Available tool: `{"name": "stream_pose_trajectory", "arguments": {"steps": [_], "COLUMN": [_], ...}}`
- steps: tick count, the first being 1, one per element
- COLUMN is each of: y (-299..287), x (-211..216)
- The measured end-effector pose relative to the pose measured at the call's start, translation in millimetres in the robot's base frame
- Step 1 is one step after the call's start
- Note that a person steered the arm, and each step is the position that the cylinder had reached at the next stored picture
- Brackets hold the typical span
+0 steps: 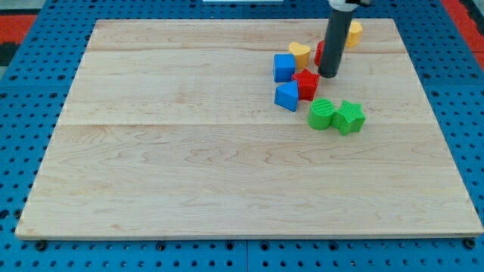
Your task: Slide the red circle to the top left side of the yellow hexagon
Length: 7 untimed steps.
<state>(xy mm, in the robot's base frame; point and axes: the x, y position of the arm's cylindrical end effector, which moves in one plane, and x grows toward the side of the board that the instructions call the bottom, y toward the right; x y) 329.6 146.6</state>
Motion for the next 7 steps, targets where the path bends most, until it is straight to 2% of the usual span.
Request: {"name": "stream_pose_trajectory", "arguments": {"steps": [1, 2, 3, 4, 5, 6, 7], "y": [-16.4, -58.3, -62.5, -41.3, 8.4, 21.9, 21.3], "x": [-38.4, -66.8, -60.1, -56.7, -56.7, -88.7, -89.2]}}
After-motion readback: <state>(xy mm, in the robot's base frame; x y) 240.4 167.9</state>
